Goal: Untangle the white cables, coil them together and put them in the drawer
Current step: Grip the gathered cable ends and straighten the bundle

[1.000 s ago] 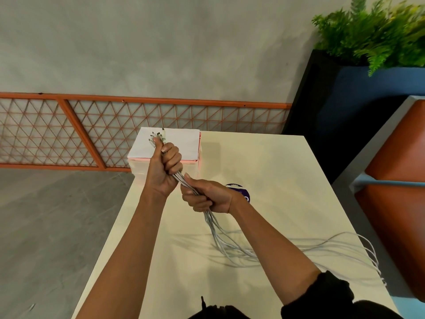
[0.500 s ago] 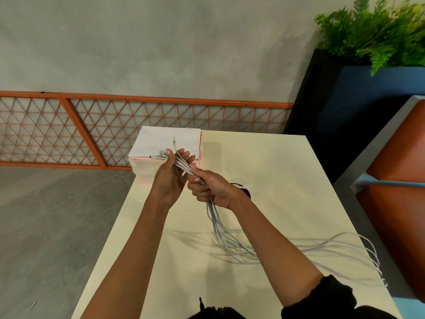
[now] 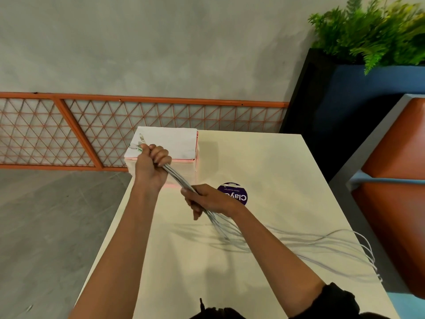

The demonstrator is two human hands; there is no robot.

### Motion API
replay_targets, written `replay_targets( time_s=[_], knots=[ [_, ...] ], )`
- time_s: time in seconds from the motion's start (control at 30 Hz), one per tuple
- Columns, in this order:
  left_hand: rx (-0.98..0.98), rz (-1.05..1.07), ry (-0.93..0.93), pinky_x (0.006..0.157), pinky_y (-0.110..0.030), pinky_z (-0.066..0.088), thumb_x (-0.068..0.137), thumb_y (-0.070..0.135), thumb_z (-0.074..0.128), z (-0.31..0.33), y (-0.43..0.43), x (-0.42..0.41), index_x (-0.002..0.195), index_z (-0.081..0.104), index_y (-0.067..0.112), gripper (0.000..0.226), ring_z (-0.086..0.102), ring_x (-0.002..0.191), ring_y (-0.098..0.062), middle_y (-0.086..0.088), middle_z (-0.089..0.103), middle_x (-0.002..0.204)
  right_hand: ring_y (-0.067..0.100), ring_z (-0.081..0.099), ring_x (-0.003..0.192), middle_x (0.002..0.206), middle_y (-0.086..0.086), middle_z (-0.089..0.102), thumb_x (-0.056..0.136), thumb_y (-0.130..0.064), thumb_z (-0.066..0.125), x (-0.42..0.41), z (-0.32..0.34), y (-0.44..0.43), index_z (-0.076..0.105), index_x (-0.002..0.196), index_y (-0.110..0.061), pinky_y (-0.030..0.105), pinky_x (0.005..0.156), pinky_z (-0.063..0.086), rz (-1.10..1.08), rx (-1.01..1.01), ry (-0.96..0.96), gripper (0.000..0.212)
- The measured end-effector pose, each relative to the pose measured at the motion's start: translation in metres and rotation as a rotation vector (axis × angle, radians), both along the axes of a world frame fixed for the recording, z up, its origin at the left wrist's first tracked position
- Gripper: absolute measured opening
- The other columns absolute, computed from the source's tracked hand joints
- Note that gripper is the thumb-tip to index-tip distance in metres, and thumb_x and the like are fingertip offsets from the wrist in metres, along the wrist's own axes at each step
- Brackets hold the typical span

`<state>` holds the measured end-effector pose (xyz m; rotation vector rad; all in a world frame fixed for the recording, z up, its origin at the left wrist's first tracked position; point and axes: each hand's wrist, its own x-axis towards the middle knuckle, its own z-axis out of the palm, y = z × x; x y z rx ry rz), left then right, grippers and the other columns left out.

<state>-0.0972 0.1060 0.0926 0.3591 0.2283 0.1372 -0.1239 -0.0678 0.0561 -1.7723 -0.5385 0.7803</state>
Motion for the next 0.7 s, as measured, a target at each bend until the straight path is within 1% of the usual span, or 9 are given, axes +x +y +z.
replay_targets(
  time_s=[0.07, 0.17, 0.23, 0.3, 0.37, 0.43, 0.5, 0.6, 0.7],
  knots=[
    [-0.006, 0.003, -0.019, 0.032, -0.015, 0.018, 0.103, 0.041, 0.025, 0.002, 0.007, 0.001, 0.065, 0.036, 0.017, 0.046, 0.024, 0.031, -0.004, 0.008, 0.026, 0.041, 0.013, 0.041, 0.053, 0.06, -0.003, 0.037, 0.098, -0.046, 0.042, -0.004, -0.012, -0.007, 0.042, 0.071, -0.017, 0.025, 0.059, 0.045, -0.033, 0.001, 0.027, 0.04],
    [0.037, 0.003, -0.014, 0.031, -0.016, 0.016, 0.104, 0.037, 0.025, 0.0, 0.009, 0.0, 0.066, 0.035, 0.018, 0.044, 0.023, 0.03, -0.005, 0.008, 0.026, 0.041, 0.011, 0.019, 0.053, 0.061, -0.004, 0.026, 0.093, -0.063, 0.033, -0.004, -0.016, -0.013, 0.034, 0.063, -0.02, 0.021, 0.047, 0.02, -0.058, 0.052, 0.141, 0.052],
    [0.038, -0.003, -0.012, 0.032, -0.017, 0.016, 0.104, 0.034, 0.025, -0.003, 0.008, -0.002, 0.065, 0.036, 0.018, 0.044, 0.02, 0.032, -0.005, 0.008, 0.026, 0.041, 0.009, 0.015, 0.047, 0.056, -0.006, 0.022, 0.093, -0.063, 0.029, 0.0, -0.013, -0.016, 0.03, 0.061, -0.021, 0.02, 0.043, 0.013, -0.036, 0.099, 0.247, 0.054],
    [0.03, -0.007, -0.019, 0.032, -0.018, 0.015, 0.104, 0.033, 0.026, -0.006, 0.008, -0.005, 0.065, 0.037, 0.018, 0.043, 0.016, 0.034, -0.005, 0.008, 0.026, 0.042, 0.006, 0.013, 0.042, 0.052, -0.009, 0.02, 0.095, -0.062, 0.026, 0.005, -0.011, -0.019, 0.029, 0.061, -0.021, 0.019, 0.039, 0.011, 0.013, 0.13, 0.35, 0.053],
    [0.021, 0.001, -0.024, 0.031, -0.017, 0.016, 0.104, 0.033, 0.026, -0.007, 0.008, -0.005, 0.064, 0.037, 0.018, 0.044, 0.013, 0.037, -0.005, 0.008, 0.026, 0.042, 0.005, 0.015, 0.041, 0.053, -0.008, 0.022, 0.096, -0.06, 0.025, 0.007, -0.011, -0.021, 0.034, 0.063, -0.019, 0.018, 0.039, 0.013, 0.065, 0.112, 0.375, 0.053],
    [0.003, 0.014, -0.034, 0.031, -0.016, 0.015, 0.104, 0.033, 0.024, -0.009, 0.012, -0.005, 0.063, 0.037, 0.017, 0.046, 0.01, 0.041, -0.005, 0.008, 0.026, 0.041, 0.006, 0.023, 0.044, 0.055, -0.007, 0.029, 0.097, -0.057, 0.026, 0.007, -0.013, -0.024, 0.045, 0.071, -0.017, 0.017, 0.042, 0.023, 0.108, 0.048, 0.306, 0.051],
    [-0.007, 0.046, -0.042, 0.031, -0.016, 0.015, 0.105, 0.032, 0.023, -0.009, 0.022, -0.005, 0.061, 0.035, 0.017, 0.048, 0.013, 0.036, -0.005, 0.007, 0.026, 0.04, 0.01, 0.034, 0.049, 0.058, -0.004, 0.039, 0.099, -0.053, 0.028, 0.004, -0.013, -0.028, 0.051, 0.077, -0.015, 0.018, 0.048, 0.034, 0.157, -0.04, 0.242, 0.05],
    [0.009, 0.137, -0.032, 0.032, -0.016, 0.014, 0.105, 0.029, 0.023, -0.006, 0.045, -0.006, 0.051, 0.035, 0.018, 0.057, 0.016, 0.032, -0.004, 0.008, 0.025, 0.038, 0.014, 0.042, 0.048, 0.055, 0.0, 0.041, 0.097, -0.057, 0.031, 0.002, -0.022, -0.041, 0.046, 0.069, -0.016, 0.024, 0.057, 0.042, 0.206, -0.268, 0.13, 0.052],
    [-0.033, 0.249, -0.026, 0.033, -0.015, 0.013, 0.104, 0.025, 0.027, 0.004, 0.071, -0.009, 0.051, 0.035, 0.018, 0.054, 0.019, 0.032, -0.005, 0.008, 0.025, 0.041, 0.015, 0.043, 0.05, 0.056, -0.001, 0.041, 0.086, -0.07, 0.04, -0.001, -0.053, -0.069, 0.045, 0.071, -0.016, 0.027, 0.064, 0.041, 0.119, -0.507, -0.011, 0.056]
  ],
)
